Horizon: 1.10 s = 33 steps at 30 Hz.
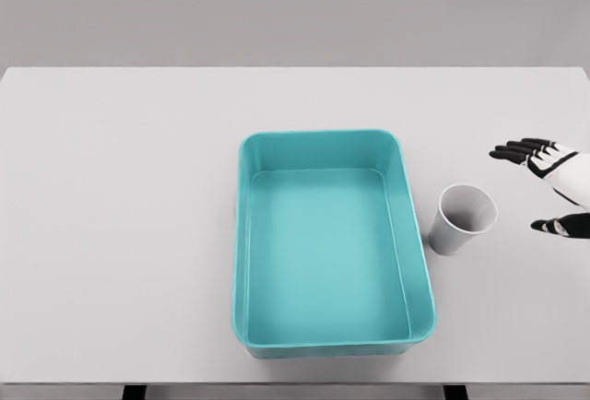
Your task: Put the paper cup into the basket with your right arm
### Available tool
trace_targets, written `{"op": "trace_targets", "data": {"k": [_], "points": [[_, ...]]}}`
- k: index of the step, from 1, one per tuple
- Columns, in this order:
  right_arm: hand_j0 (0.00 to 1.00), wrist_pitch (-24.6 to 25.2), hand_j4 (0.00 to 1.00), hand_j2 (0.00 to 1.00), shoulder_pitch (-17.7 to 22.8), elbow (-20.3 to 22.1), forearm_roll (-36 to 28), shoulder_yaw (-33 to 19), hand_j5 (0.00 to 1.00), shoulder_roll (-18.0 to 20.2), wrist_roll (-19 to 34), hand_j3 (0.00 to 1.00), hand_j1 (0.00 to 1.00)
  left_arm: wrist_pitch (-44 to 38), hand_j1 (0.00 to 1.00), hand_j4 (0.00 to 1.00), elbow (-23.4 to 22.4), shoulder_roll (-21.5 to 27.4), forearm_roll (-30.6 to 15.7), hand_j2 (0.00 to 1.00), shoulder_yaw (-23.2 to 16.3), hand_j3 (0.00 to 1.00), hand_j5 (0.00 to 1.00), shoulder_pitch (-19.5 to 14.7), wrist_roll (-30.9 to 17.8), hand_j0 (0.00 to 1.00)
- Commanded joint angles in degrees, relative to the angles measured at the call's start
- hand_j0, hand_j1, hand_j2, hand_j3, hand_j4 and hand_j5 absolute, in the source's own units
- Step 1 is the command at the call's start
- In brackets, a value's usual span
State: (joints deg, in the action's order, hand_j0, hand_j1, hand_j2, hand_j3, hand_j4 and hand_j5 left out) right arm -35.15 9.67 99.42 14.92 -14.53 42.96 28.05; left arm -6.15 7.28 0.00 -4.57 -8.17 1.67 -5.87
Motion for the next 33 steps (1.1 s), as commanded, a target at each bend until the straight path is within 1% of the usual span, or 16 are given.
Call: {"op": "trace_targets", "data": {"k": [1, 3, 6, 8, 11, 12, 13, 14, 16, 18, 19, 22, 23, 24, 29, 33], "points": [[1.0, 0.15, 1.0, 1.0, 0.0, -0.1, -0.33, -0.06, 1.0, -0.16, 0.16, 1.0, 1.0, 0.0, 1.0, 1.0, 0.02, 0.0, 0.0, 1.0, 0.0, 1.0, 1.0, -0.09, -0.02, 1.0], [1.0, 0.15, 1.0, 1.0, -0.26, -0.1, -0.15, -0.5, 1.0, -1.74, 0.34, 1.0, 1.0, 0.0, 1.0, 1.0, 0.01, 0.0, 0.0, 1.0, 0.0, 1.0, 1.0, 0.0, -0.02, 1.0], [1.0, 0.15, 1.0, 1.0, 0.09, -0.01, 0.11, -1.11, 1.0, -1.83, 1.48, 1.0, 1.0, 0.0, 1.0, 1.0, -0.07, 0.0, 0.0, 1.0, 0.0, 1.0, 1.0, -0.09, -0.02, 1.0], [1.0, 0.15, 1.0, 1.0, 0.09, -0.36, -3.22, -2.52, 1.0, -3.15, 2.54, 1.0, 1.0, 0.0, 1.0, 1.0, 0.02, 0.0, 0.0, 1.0, 0.0, 1.0, 1.0, 0.0, -0.02, 1.0], [1.0, 0.15, 1.0, 1.0, 1.41, -3.61, -17.28, -2.17, 1.0, -2.8, 6.95, 1.0, 1.0, 0.0, 1.0, 1.0, 0.01, 0.0, 0.0, 1.0, 0.0, 1.0, 1.0, -0.09, -0.02, 1.0], [1.0, 0.15, 1.0, 1.0, 1.58, -6.16, -24.82, -1.91, 1.0, -2.71, 6.95, 1.0, 1.0, 0.0, 1.0, 1.0, 0.02, 0.0, 0.0, 1.0, 0.0, 1.0, 1.0, 0.0, -0.02, 1.0], [1.0, 0.15, 1.0, 1.0, 2.37, -6.78, -28.89, -1.38, 1.0, -2.53, 6.95, 1.0, 1.0, 0.0, 1.0, 1.0, -0.07, 0.0, 0.0, 1.0, 0.0, 1.0, 1.0, 0.0, -0.02, 1.0], [1.0, 0.15, 1.0, 1.0, 2.9, -6.78, -30.56, -1.29, 1.0, -2.62, 6.95, 1.0, 1.0, 0.0, 1.0, 1.0, 0.02, 0.0, 0.0, 1.0, 0.0, 1.0, 1.0, 0.0, -0.02, 1.0], [1.0, 0.15, 1.0, 1.0, 2.9, -7.13, -30.83, -1.11, 1.0, -3.32, 6.95, 1.0, 1.0, 0.09, 1.0, 1.0, -0.07, 0.0, 0.0, 1.0, 0.0, 1.0, 1.0, 0.0, -0.02, 1.0], [1.0, 0.15, 1.0, 1.0, 2.81, -10.38, -30.74, -1.03, 1.0, -6.75, 6.95, 1.0, 1.0, 0.0, 1.0, 1.0, 0.01, 0.0, 0.0, 1.0, 0.0, 1.0, 1.0, -0.09, -0.02, 1.0], [1.0, 0.15, 1.0, 1.0, 2.81, -11.79, -30.83, -1.03, 1.0, -6.75, 6.95, 1.0, 1.0, 0.0, 1.0, 1.0, 0.02, 0.0, 0.0, 1.0, 0.0, 1.0, 1.0, 0.0, -0.02, 1.0], [1.0, 5.17, 1.0, 1.0, 2.9, -13.28, -31.18, -0.94, 1.0, -6.93, 6.95, 1.0, 1.0, 0.0, 1.0, 1.0, -0.07, 0.0, 0.0, 1.0, 0.0, 1.0, 1.0, 0.0, -0.02, 1.0], [1.0, 6.31, 1.0, 1.0, 2.99, -13.72, -32.84, -0.76, 1.0, -7.02, 6.95, 1.0, 1.0, 0.0, 1.0, 1.0, -0.07, 0.0, 0.0, 1.0, 0.0, 1.0, 1.0, 0.0, -0.02, 1.0], [1.0, 8.42, 1.0, 1.0, 2.81, -14.34, -36.61, 0.03, 1.0, -7.19, 6.95, 1.0, 1.0, 0.0, 1.0, 1.0, 0.02, 0.0, 0.0, 1.0, 0.0, 1.0, 1.0, -0.09, -0.02, 1.0], [1.0, 10.45, 1.0, 1.0, 2.9, -16.36, -45.68, 1.35, 1.0, -8.51, 6.95, 1.0, 1.0, 0.0, 1.0, 1.0, -0.07, 0.0, 0.0, 1.0, 0.0, 1.0, 1.0, -0.09, -0.02, 1.0], [1.0, 10.71, 1.0, 1.0, 2.9, -16.8, -45.77, 5.21, 1.0, -10.44, 6.95, 1.0, 1.0, 0.0, 1.0, 1.0, -0.07, 0.0, 0.0, 1.0, 0.0, 1.0, 1.0, 0.0, -0.02, 1.0]]}}
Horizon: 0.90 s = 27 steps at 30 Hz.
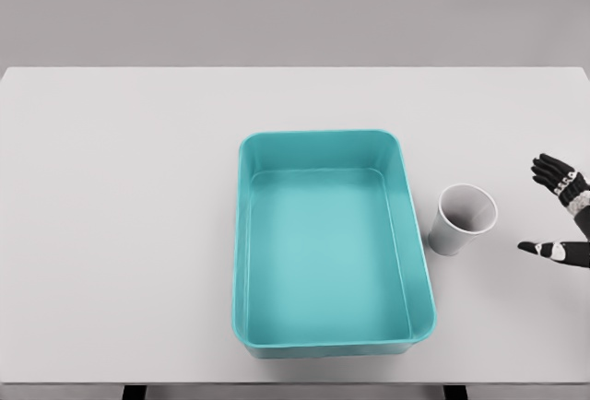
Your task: Put the paper cup into the basket with your right arm
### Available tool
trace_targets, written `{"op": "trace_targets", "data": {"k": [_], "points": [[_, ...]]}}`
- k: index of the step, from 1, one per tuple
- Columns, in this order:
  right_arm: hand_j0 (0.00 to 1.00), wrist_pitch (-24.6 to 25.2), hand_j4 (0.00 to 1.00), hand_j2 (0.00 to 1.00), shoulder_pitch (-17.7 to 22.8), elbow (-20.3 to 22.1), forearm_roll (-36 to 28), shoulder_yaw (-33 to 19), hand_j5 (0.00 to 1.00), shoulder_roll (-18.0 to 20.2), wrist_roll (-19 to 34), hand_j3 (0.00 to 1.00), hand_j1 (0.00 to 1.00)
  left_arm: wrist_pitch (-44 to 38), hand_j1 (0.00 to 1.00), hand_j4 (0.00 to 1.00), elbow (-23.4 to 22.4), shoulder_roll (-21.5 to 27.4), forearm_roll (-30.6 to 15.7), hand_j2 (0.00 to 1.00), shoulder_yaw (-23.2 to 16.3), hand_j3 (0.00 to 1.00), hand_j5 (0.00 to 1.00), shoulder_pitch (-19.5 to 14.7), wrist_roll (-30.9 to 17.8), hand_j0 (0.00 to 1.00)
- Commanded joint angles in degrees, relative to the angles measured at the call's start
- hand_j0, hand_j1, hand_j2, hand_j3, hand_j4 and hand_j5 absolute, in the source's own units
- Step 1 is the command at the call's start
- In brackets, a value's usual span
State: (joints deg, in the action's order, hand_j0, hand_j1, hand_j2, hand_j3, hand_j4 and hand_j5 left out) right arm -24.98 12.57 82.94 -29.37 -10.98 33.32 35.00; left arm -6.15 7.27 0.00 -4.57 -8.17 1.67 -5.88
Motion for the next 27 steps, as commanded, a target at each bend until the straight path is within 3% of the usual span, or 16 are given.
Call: {"op": "trace_targets", "data": {"k": [1, 4, 10, 27], "points": [[1.0, 0.54, 1.0, 1.0, 0.0, -0.32, -1.48, 2.72, 1.0, -0.89, 0.0, 1.0, 1.0, 0.0, 1.0, 1.0, -0.06, 0.0, 0.0, 1.0, -0.01, 1.0, 1.0, -0.09, -0.01, 1.0], [1.0, 1.42, 1.0, 1.0, -0.44, -0.58, -1.65, 2.72, 1.0, -3.0, 0.0, 1.0, 1.0, 0.0, 1.0, 1.0, 0.03, 0.0, 0.0, 1.0, -0.01, 1.0, 1.0, 0.0, -0.01, 1.0], [1.0, 1.42, 1.0, 1.0, -0.62, -3.05, -1.65, 2.54, 1.0, -2.64, 0.0, 1.0, 1.0, 0.0, 1.0, 1.0, 0.03, 0.0, 0.0, 1.0, -0.01, 1.0, 1.0, -0.09, -0.01, 1.0], [1.0, 2.83, 1.0, 1.0, -1.76, -2.78, -1.48, 6.76, 1.0, -3.17, 0.0, 1.0, 1.0, 0.0, 1.0, 1.0, 0.03, 0.0, 0.0, 1.0, -0.01, 1.0, 1.0, 0.0, -0.01, 1.0]]}}
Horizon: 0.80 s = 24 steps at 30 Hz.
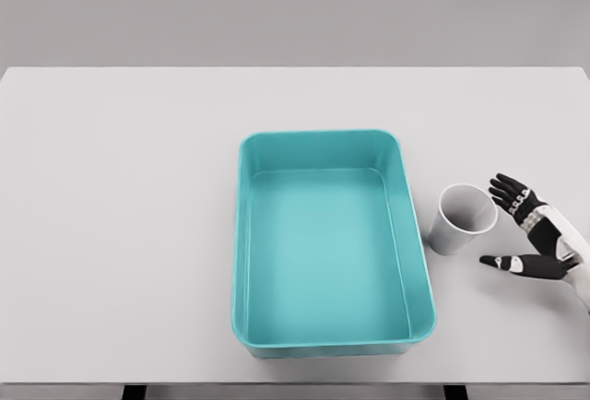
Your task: Put the paper cup into the basket with your right arm
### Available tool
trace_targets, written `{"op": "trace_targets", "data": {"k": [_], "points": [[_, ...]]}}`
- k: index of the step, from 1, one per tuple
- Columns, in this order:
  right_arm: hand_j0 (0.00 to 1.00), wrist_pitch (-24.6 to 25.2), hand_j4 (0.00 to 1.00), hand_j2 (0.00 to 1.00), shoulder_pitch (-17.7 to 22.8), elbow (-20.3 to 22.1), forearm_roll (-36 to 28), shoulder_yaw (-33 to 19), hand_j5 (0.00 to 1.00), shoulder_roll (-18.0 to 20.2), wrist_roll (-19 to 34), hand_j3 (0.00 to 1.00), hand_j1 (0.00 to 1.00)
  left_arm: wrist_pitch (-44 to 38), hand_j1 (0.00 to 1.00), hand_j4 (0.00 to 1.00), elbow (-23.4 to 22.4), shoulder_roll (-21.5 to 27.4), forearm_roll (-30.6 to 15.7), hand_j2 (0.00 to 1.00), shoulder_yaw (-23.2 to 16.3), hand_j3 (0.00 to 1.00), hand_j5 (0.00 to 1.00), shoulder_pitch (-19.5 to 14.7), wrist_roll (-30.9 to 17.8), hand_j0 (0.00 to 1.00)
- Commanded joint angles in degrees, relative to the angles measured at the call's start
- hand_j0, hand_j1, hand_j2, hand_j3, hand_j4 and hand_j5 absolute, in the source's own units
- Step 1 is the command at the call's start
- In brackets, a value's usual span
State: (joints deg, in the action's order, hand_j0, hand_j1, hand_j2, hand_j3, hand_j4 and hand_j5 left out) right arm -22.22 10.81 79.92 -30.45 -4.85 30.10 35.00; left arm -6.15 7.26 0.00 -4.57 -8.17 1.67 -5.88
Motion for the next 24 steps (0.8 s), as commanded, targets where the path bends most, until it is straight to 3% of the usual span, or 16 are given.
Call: {"op": "trace_targets", "data": {"k": [1, 24], "points": [[1.0, 0.07, 1.0, 1.0, 0.0, 0.41, -0.31, 0.72, 1.0, 0.05, 0.0, 1.0, 1.0, 0.0, 1.0, 1.0, 0.03, 0.0, 0.0, 1.0, 0.0, 1.0, 1.0, -0.09, -0.01, 1.0], [1.0, 0.33, 1.0, 1.0, -2.55, 0.41, 0.21, 3.7, 1.0, -1.54, 0.0, 1.0, 1.0, 0.0, 1.0, 1.0, -0.05, 0.0, 0.0, 1.0, 0.0, 1.0, 1.0, -0.09, -0.01, 1.0]]}}
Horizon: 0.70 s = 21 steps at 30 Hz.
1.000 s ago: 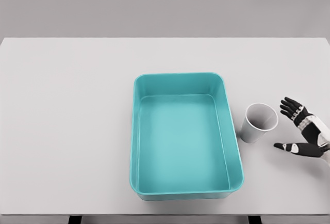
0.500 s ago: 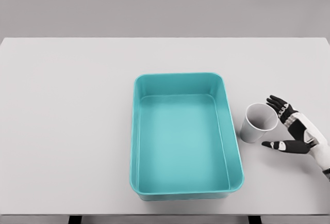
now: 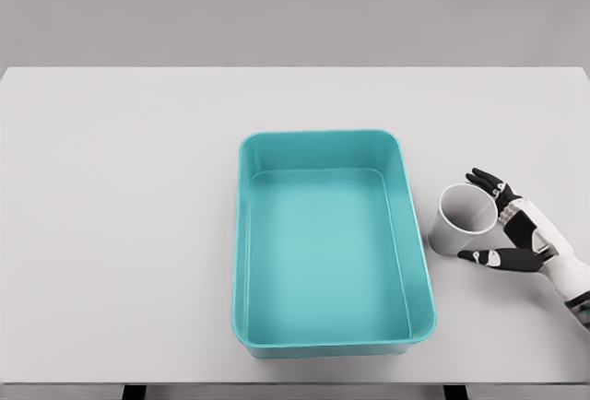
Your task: Put the paper cup into the basket with your right arm
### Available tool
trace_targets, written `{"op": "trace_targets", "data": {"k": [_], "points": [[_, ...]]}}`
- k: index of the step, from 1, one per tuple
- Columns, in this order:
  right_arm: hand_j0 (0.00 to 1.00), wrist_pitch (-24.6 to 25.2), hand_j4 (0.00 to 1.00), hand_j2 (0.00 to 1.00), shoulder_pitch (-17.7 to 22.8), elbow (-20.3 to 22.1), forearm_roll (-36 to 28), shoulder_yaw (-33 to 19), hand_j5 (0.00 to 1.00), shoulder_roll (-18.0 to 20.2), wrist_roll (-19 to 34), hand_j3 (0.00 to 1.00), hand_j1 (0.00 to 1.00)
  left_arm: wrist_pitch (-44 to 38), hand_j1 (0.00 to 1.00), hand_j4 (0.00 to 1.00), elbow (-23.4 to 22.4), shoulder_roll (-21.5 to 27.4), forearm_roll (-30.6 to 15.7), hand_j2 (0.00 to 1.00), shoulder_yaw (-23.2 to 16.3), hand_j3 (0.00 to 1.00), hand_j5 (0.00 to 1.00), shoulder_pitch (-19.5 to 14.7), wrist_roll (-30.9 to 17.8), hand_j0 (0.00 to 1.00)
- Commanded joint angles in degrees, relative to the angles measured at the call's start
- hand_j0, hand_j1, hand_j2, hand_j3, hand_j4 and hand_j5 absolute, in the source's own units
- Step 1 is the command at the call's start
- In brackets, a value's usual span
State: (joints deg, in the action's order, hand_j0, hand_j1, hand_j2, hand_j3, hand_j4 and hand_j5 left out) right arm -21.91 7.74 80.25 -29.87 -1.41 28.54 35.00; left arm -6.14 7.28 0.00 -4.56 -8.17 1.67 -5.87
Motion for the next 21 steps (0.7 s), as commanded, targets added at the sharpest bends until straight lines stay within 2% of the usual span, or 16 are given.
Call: {"op": "trace_targets", "data": {"k": [1, 15, 17, 18, 19, 21], "points": [[1.0, 0.03, 1.0, 1.0, -0.09, 0.08, -0.36, 0.97, 1.0, -0.06, 0.0, 1.0, 1.0, -0.01, 1.0, 1.0, 0.02, 0.0, -0.01, 1.0, 0.0, 1.0, 1.0, -0.09, -0.02, 1.0], [0.99, 0.03, 0.99, 0.99, -1.06, 0.08, -0.27, 2.29, 0.99, -1.03, 0.0, 0.99, 0.99, -0.01, 1.0, 1.0, 0.02, 0.0, -0.01, 1.0, 0.0, 1.0, 1.0, -0.09, -0.02, 1.0], [0.89, 0.03, 0.89, 0.89, -1.14, 0.08, -0.27, 2.2, 0.89, -1.03, 0.0, 0.89, 0.89, -0.01, 1.0, 1.0, 0.02, 0.0, -0.01, 1.0, 0.0, 1.0, 1.0, -0.09, -0.02, 1.0], [0.88, 0.03, 0.88, 0.88, -1.14, 0.08, -0.27, 2.29, 0.88, -1.03, 0.0, 0.88, 0.88, -0.01, 1.0, 1.0, 0.02, 0.0, -0.01, 1.0, 0.0, 1.0, 1.0, 0.0, -0.02, 1.0], [0.82, 0.03, 0.82, 0.82, -1.06, 0.08, -0.27, 2.29, 0.82, -1.03, 0.0, 0.82, 0.82, -0.01, 1.0, 1.0, 0.02, 0.0, -0.01, 1.0, 0.0, 1.0, 1.0, -0.09, -0.02, 1.0], [0.76, 0.03, 0.76, 0.76, -1.06, 0.08, -0.27, 2.29, 0.76, -1.03, 0.0, 0.76, 0.76, -0.01, 1.0, 1.0, -0.07, 0.0, -0.01, 1.0, 0.0, 1.0, 1.0, -0.09, -0.02, 1.0]]}}
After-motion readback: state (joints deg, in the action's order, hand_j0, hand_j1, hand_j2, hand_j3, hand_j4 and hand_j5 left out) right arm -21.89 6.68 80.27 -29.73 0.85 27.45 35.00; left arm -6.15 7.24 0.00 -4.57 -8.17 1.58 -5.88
